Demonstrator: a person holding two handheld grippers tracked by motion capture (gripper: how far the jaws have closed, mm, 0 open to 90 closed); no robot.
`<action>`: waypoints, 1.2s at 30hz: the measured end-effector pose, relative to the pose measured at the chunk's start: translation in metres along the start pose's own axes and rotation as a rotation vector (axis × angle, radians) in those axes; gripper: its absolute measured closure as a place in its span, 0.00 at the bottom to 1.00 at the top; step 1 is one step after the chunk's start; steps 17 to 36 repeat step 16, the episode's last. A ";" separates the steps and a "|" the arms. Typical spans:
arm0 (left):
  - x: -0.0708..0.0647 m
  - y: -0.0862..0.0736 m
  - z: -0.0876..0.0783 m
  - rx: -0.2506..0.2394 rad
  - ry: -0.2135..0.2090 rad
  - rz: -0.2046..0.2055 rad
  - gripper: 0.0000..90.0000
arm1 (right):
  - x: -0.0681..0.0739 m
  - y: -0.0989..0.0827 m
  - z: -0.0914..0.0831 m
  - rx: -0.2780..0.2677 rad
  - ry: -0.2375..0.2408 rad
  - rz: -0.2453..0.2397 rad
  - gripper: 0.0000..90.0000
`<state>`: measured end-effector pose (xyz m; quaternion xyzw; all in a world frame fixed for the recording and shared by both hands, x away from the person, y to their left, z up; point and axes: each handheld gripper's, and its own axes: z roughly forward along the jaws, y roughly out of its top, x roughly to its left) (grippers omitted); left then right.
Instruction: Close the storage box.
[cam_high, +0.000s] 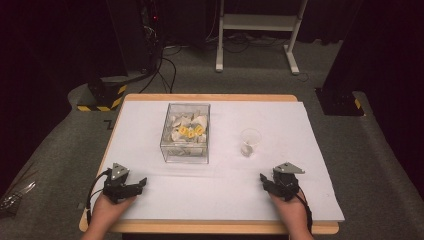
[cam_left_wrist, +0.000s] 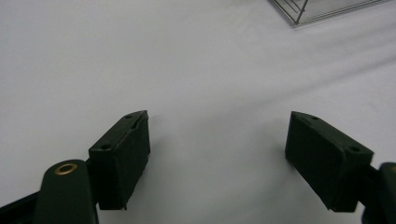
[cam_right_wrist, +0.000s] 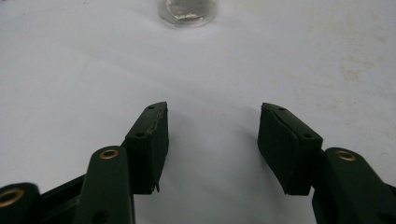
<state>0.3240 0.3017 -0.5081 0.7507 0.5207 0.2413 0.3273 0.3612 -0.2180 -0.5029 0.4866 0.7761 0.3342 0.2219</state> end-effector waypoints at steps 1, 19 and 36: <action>0.000 0.000 0.000 -0.001 0.000 -0.001 0.25 | 0.000 0.000 0.000 0.000 0.000 0.000 0.48; 0.002 0.001 0.001 0.009 -0.030 0.011 0.21 | 0.001 0.000 0.000 -0.001 -0.010 -0.003 0.47; 0.002 0.001 0.001 0.009 -0.030 0.011 0.21 | 0.001 0.000 0.000 -0.001 -0.010 -0.003 0.47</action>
